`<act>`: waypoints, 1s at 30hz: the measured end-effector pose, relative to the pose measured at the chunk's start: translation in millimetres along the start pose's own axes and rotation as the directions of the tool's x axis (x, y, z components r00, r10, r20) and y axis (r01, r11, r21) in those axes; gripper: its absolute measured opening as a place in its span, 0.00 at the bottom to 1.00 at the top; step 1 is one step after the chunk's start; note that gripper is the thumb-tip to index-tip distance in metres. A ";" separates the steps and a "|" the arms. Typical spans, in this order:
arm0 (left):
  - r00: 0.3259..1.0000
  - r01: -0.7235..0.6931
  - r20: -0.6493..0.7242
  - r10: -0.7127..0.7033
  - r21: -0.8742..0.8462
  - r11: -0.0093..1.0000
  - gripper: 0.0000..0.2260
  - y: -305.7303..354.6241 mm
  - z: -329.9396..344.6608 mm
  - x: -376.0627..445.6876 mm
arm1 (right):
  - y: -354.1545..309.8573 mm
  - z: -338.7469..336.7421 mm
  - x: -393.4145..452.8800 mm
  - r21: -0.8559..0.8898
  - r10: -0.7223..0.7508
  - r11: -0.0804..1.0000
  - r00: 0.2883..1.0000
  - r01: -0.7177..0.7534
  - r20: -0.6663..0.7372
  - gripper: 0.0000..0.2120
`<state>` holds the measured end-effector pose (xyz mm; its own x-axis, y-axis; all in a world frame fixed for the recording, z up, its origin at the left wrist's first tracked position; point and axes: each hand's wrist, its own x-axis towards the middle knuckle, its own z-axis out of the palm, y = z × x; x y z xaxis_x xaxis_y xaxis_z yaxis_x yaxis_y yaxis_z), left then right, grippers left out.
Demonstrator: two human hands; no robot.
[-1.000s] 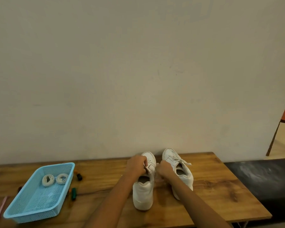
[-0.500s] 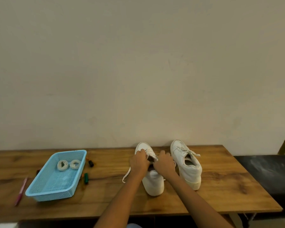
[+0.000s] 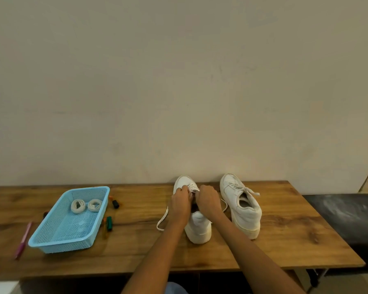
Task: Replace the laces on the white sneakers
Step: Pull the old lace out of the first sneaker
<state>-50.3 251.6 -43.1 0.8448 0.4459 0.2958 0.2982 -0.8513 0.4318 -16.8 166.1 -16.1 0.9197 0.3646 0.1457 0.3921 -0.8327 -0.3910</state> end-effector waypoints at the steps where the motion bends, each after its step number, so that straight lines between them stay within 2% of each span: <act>1: 1.000 -0.012 0.006 0.012 0.007 1.000 0.11 -0.5 -0.5 0.9 | 2.5 -1.1 1.5 0.043 0.010 0.999 1.000 -0.010 -0.001 0.12; 7: 0.994 -0.101 0.032 0.103 -0.060 0.993 0.10 -7.5 -3.3 1.5 | 8.8 12.5 -0.5 0.196 0.160 0.970 0.984 -0.141 -0.080 0.12; 14: 0.971 -0.223 0.125 0.204 0.157 0.962 0.12 2.5 -4.3 8.1 | 7.7 6.2 -2.3 0.174 0.112 0.980 0.991 -0.099 -0.071 0.18; 17: 0.972 -0.230 0.104 0.212 0.198 0.953 0.12 9.4 -7.1 7.5 | 9.5 6.7 -3.6 0.197 0.107 0.976 0.992 -0.092 -0.067 0.18; 19: 0.983 -0.182 0.058 0.176 0.143 0.973 0.11 9.1 -7.6 5.7 | 9.4 7.8 -3.9 0.222 0.117 0.970 0.991 -0.099 -0.068 0.17; 21: 0.995 -0.091 -0.039 0.092 0.015 0.996 0.10 4.9 -4.4 3.5 | 9.5 9.5 -3.1 0.220 0.119 0.970 0.990 -0.101 -0.070 0.13; 23: 0.988 0.060 -0.134 -0.081 -0.157 0.986 0.09 0.6 -0.4 -1.1 | 10.3 12.9 -1.7 0.231 0.122 0.968 0.989 -0.101 -0.080 0.11; 26: 0.927 0.310 -0.090 -0.365 -0.367 0.877 0.08 -0.2 1.0 -4.7 | 11.1 14.6 -1.2 0.241 0.140 0.964 0.987 -0.116 -0.085 0.12; 28: 0.916 0.340 -0.056 -0.397 -0.415 0.844 0.07 -1.4 1.1 -3.2 | 11.6 13.3 -1.5 0.231 0.138 0.966 0.987 -0.114 -0.088 0.12; 30: 0.933 0.267 -0.114 -0.341 -0.417 0.869 0.06 -4.4 -3.8 -1.3 | 11.3 12.0 -2.0 0.220 0.130 0.969 0.988 -0.109 -0.085 0.12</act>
<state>-54.4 255.8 -42.1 0.6355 0.7382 0.2261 0.2993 -0.5056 0.8092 -14.5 161.0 -31.8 0.9614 0.2162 0.1702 0.2752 -0.7551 -0.5950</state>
